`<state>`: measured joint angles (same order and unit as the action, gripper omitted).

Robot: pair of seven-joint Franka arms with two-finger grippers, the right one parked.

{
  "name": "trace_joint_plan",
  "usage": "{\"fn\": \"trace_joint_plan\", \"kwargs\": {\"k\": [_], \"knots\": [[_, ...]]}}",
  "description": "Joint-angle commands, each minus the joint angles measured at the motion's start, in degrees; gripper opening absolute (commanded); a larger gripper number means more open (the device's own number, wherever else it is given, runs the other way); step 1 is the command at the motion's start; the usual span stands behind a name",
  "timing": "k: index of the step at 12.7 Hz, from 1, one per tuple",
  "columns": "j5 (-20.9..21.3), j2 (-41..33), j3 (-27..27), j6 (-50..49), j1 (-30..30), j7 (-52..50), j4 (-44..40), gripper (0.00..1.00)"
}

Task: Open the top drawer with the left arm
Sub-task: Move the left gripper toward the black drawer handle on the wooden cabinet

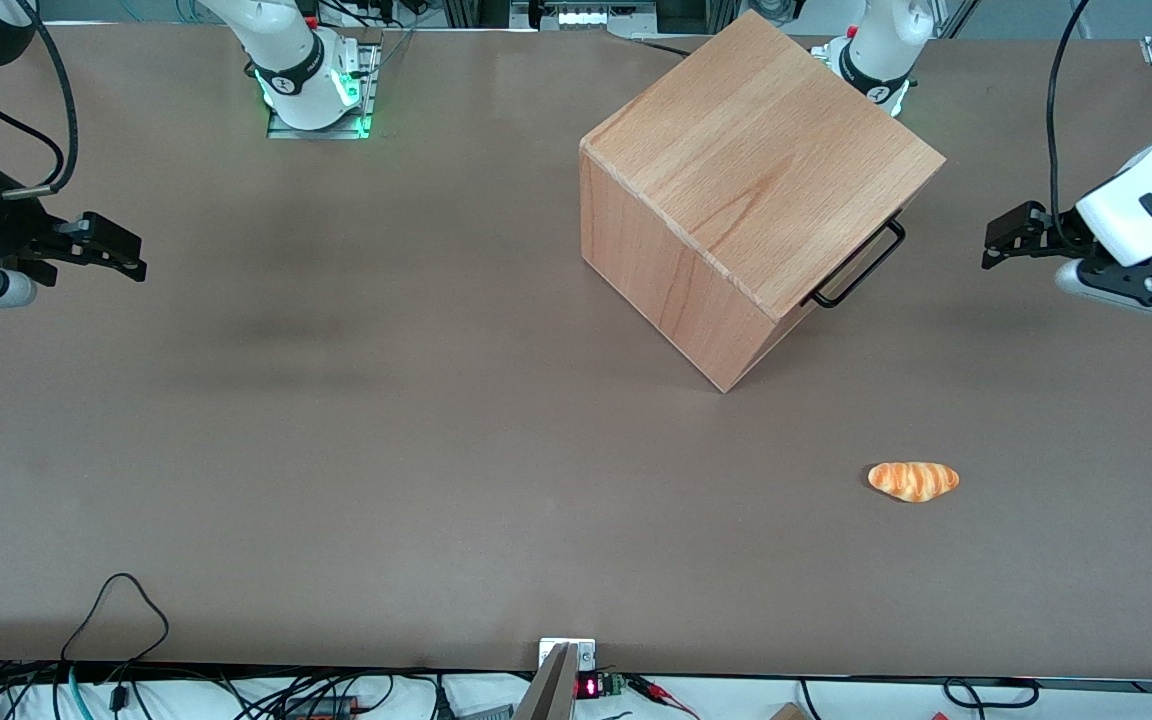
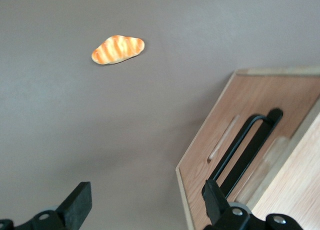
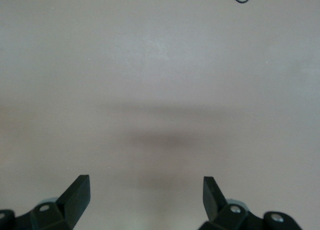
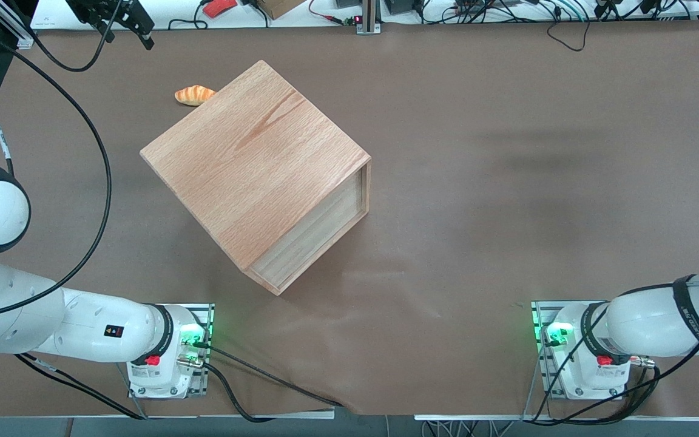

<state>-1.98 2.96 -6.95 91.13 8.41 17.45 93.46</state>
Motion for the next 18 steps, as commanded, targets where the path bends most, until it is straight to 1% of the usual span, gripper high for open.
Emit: {"fn": "trace_joint_plan", "kwargs": {"k": [1,5,9,13,15,18], "knots": [[0.7,-0.1,0.4,-0.3,0.0,8.6,1.5,1.0],[-2.9,0.4,0.5,0.0,0.0,16.7,4.9,1.0],[-3.6,0.7,1.4,1.2,0.0,19.1,7.9,1.0],[-4.2,0.7,4.3,8.2,0.0,20.3,13.4,1.0],[-5.9,0.8,4.4,9.7,0.1,20.8,14.9,1.0],[-8.9,1.2,4.5,11.6,0.1,25.4,16.9,1.0]]}}
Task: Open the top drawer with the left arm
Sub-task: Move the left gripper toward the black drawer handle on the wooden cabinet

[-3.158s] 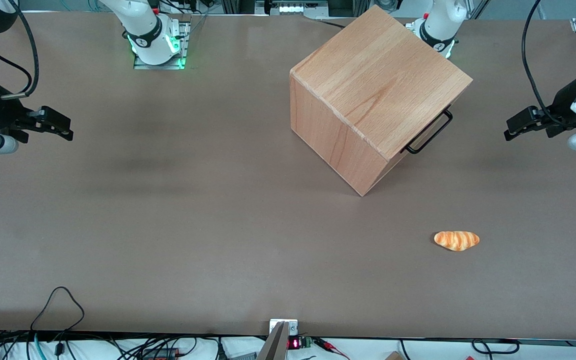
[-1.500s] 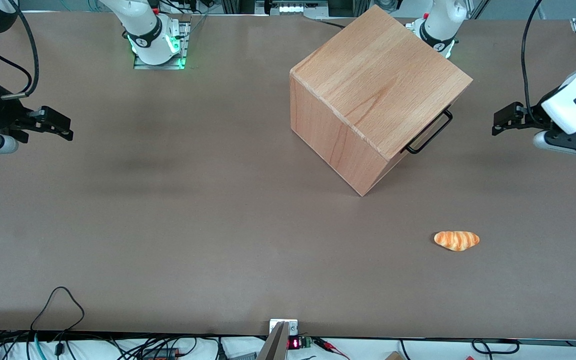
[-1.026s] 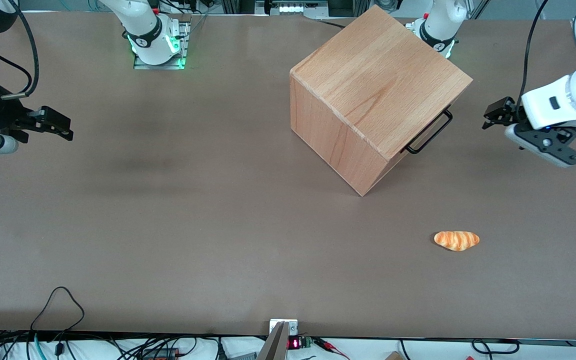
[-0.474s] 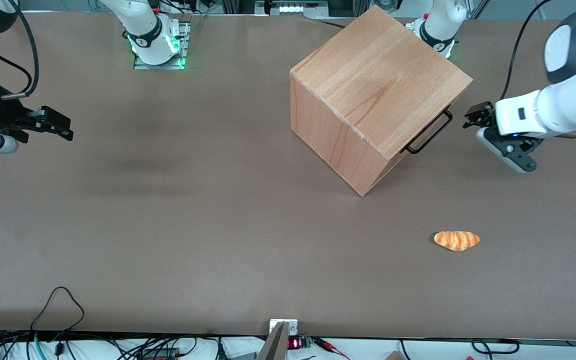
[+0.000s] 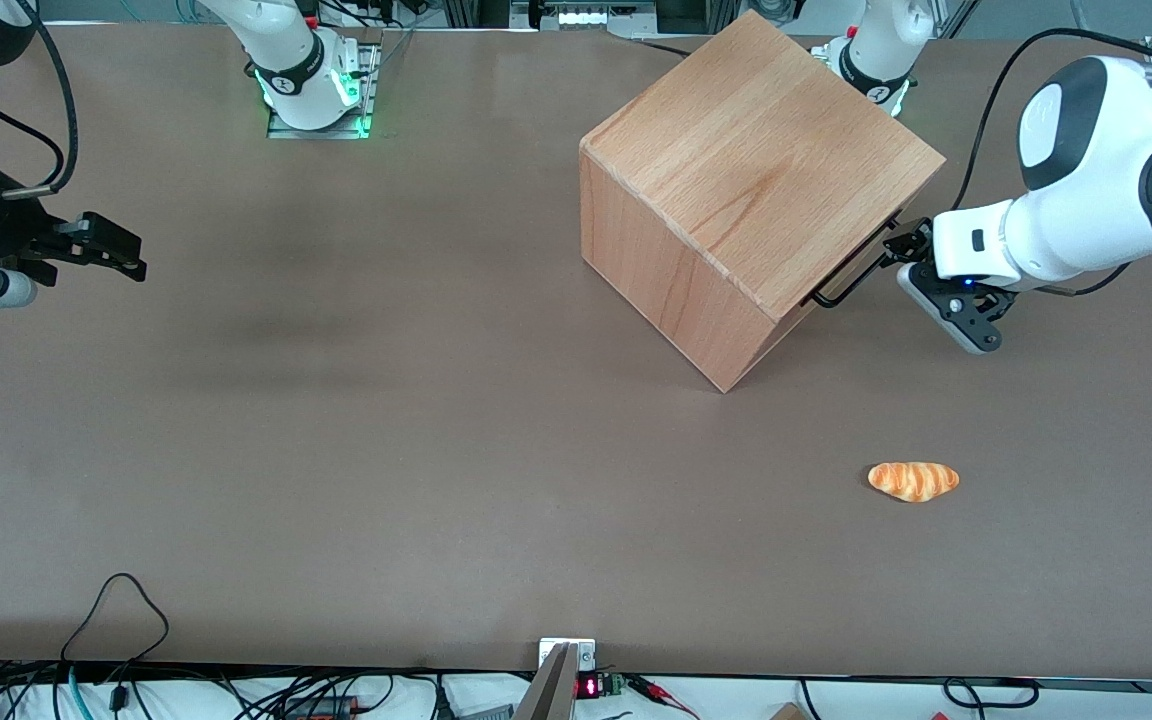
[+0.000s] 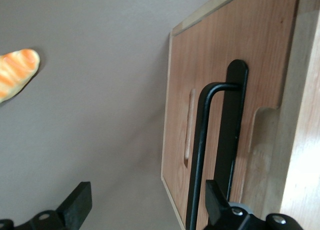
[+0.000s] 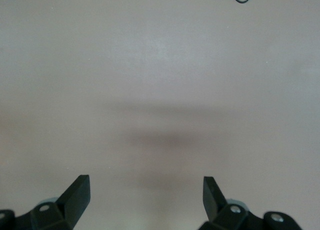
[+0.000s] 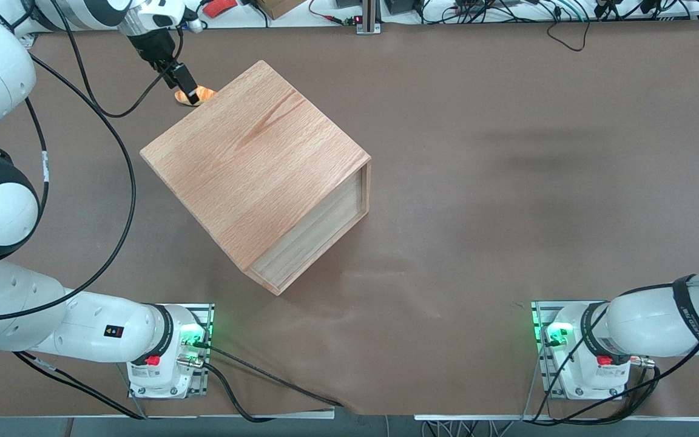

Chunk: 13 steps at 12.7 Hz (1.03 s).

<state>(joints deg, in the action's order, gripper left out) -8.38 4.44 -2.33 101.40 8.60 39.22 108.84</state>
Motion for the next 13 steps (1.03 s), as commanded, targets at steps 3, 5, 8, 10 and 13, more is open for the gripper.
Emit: {"fn": "trace_joint_plan", "kwargs": {"k": [3,5,8,10,13], "knots": [[-3.0,-0.3,0.7,1.3,-0.1,4.4,2.2,1.0],[-3.0,-0.2,0.9,1.4,-0.1,5.2,2.8,1.0],[-3.0,-0.2,0.9,2.8,-0.1,6.7,4.4,1.0],[-3.8,0.0,0.9,3.6,-0.1,8.1,4.9,1.0],[-4.0,0.2,0.9,4.5,-0.1,8.1,5.6,1.0]]}}
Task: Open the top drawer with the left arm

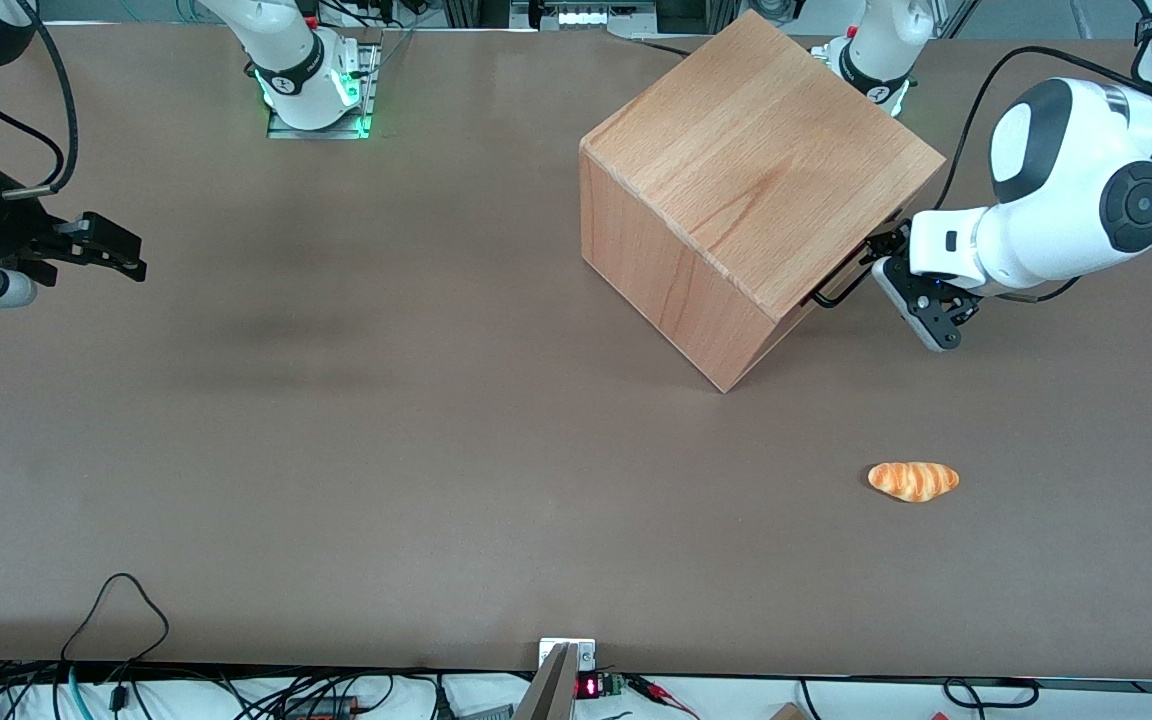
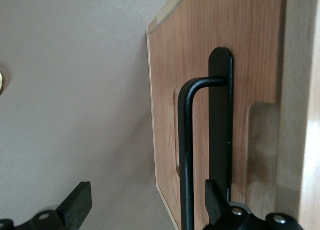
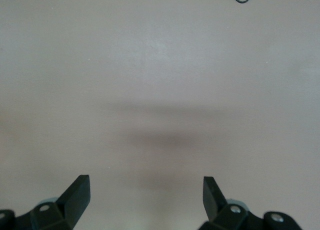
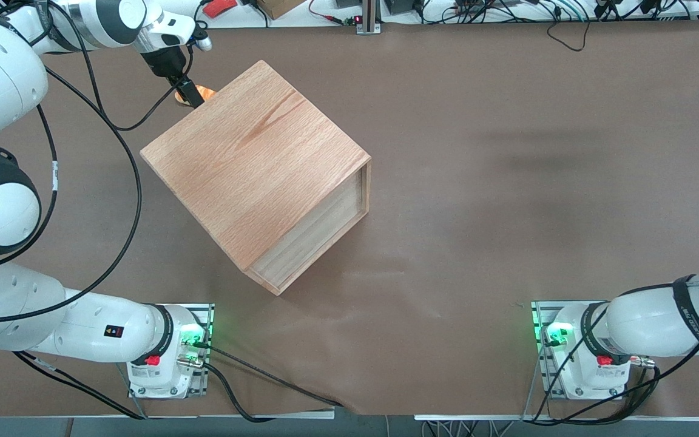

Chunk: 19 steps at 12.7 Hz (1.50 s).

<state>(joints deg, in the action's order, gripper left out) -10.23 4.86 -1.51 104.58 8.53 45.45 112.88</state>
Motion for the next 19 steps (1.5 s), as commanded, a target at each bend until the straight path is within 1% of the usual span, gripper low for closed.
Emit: {"fn": "trace_joint_plan", "kwargs": {"k": [1,5,9,13,15,17,19], "knots": [[-2.3,-0.2,0.1,1.9,0.0,1.9,2.3,1.0],[-2.8,0.3,0.2,4.8,0.0,2.4,3.7,1.0],[-2.8,1.3,0.2,9.6,0.0,5.1,5.7,1.0],[-2.6,2.2,0.0,12.3,0.0,4.6,6.1,1.0],[-1.9,2.6,-0.9,16.1,-0.1,4.4,6.0,1.0],[-0.3,3.7,-3.0,20.6,-0.1,4.5,5.8,1.0],[-0.2,4.6,-5.2,28.1,-0.1,4.7,5.6,1.0]]}}
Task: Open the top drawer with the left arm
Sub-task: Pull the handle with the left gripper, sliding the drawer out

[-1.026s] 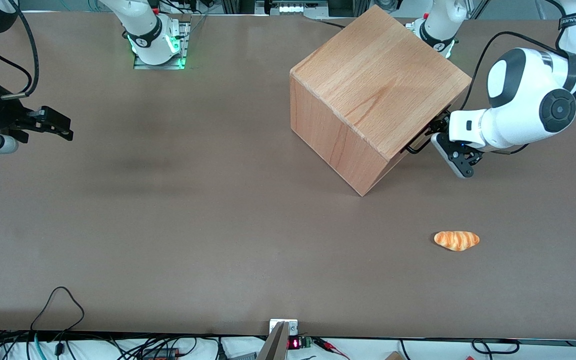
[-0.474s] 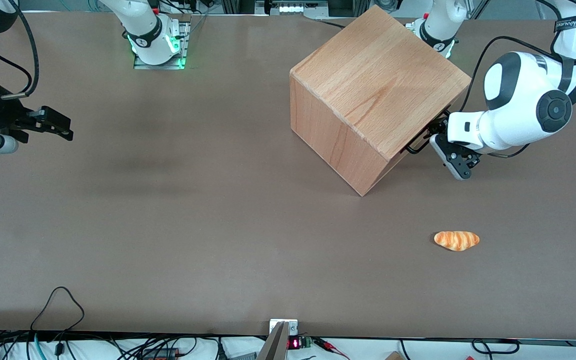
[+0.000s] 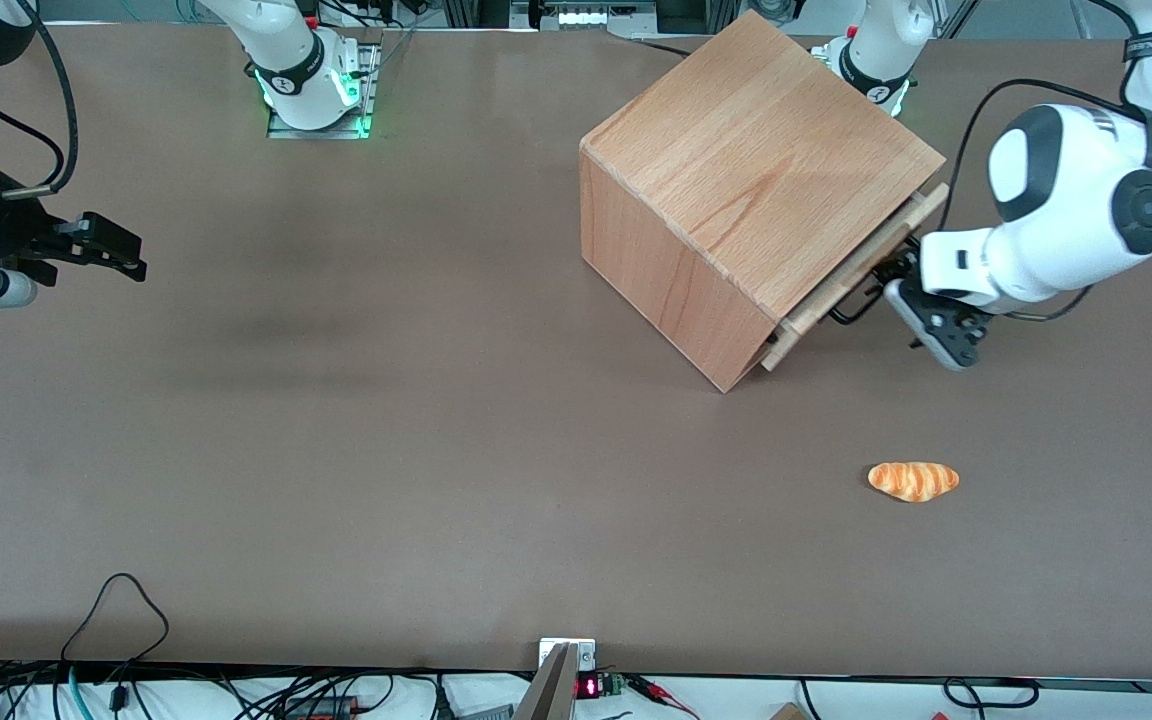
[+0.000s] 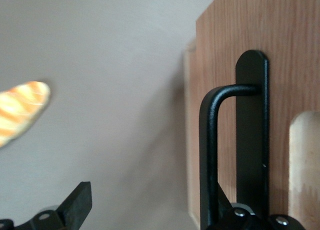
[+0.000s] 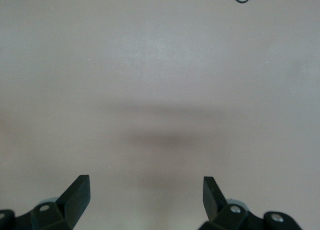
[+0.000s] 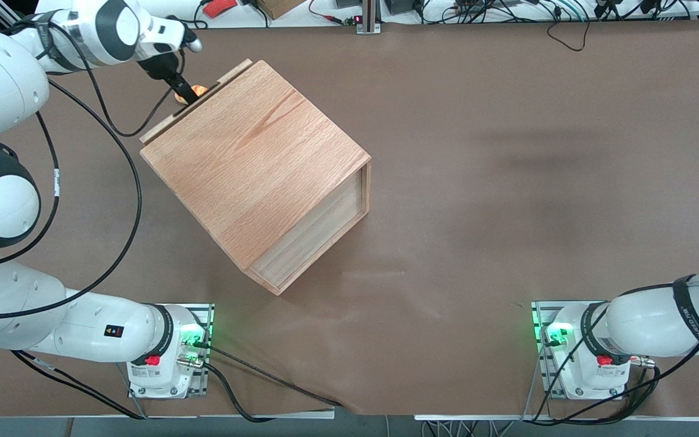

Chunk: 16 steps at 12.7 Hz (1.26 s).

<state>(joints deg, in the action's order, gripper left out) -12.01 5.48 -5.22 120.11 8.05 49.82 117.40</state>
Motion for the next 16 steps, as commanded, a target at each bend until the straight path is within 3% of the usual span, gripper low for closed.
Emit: {"fn": "trace_joint_plan", "kwargs": {"k": [1,7,13,16], "knots": [[1.6,4.7,-2.7,15.2,0.4,0.4,0.9,1.0],[1.6,7.7,-9.4,22.3,0.5,0.4,-0.7,1.0],[0.9,6.5,-9.9,21.5,0.6,-0.4,-5.5,1.0],[0.9,5.0,-9.6,15.5,0.6,-2.3,-7.0,1.0]]}}
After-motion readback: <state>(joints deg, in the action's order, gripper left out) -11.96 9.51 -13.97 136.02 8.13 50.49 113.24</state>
